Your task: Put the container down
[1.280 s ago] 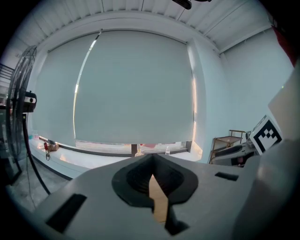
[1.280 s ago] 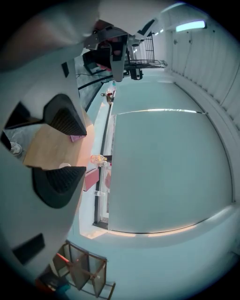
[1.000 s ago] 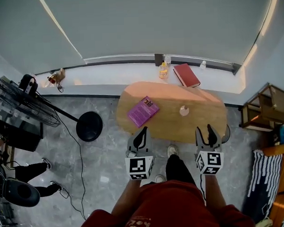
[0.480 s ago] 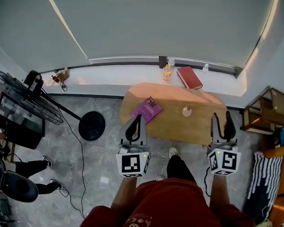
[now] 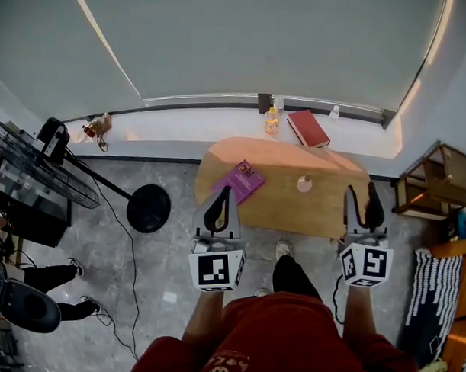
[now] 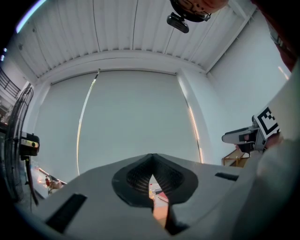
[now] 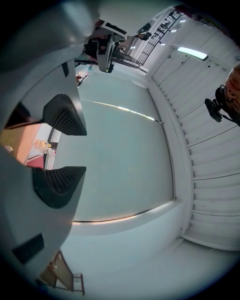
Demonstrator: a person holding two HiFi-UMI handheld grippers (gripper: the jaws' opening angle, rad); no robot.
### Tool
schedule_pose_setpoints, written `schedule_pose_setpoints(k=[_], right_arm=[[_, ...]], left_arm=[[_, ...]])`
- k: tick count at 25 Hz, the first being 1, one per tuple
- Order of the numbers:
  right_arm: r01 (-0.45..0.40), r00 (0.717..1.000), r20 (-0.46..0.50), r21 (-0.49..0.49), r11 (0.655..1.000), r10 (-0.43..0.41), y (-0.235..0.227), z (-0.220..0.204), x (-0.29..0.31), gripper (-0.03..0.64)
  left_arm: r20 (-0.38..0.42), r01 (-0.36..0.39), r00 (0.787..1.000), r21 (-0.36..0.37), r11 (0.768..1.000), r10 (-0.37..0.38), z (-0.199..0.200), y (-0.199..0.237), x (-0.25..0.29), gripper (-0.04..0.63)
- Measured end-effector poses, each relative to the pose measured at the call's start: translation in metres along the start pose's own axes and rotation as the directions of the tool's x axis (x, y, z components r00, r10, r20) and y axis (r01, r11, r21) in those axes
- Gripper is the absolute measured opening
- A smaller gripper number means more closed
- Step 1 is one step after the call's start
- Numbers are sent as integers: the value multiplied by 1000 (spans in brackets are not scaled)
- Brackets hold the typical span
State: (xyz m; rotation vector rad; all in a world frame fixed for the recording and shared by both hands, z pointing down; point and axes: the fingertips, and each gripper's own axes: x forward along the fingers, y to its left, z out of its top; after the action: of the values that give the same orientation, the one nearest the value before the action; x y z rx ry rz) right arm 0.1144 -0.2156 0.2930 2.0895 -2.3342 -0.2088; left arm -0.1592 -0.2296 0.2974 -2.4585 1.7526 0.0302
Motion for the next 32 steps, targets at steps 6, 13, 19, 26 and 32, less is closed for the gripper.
schedule_pose_setpoints(k=[6, 13, 19, 26, 32], right_arm=[[4, 1000, -2, -7, 1000, -4, 0, -1, 1, 171], [36, 999, -17, -9, 999, -36, -2, -9, 1, 51], [28, 999, -26, 11, 1000, -27, 1, -7, 5, -3], [6, 1000, -21, -20, 1000, -7, 4, -1, 6, -3], [5, 1000, -23, -25, 1000, -5, 3, 1, 9, -3]], left_arm=[[-10, 7, 1000, 1, 1000, -7, -1, -2, 3, 5], [-7, 2, 1000, -2, 1000, -2, -4, 0, 3, 5], [-10, 3, 1000, -24, 1000, -3, -3, 2, 1, 5], [-13, 5, 1000, -28, 1000, -5, -3, -1, -1, 5], [-20, 18, 1000, -22, 1000, -18, 0, -2, 2, 5]])
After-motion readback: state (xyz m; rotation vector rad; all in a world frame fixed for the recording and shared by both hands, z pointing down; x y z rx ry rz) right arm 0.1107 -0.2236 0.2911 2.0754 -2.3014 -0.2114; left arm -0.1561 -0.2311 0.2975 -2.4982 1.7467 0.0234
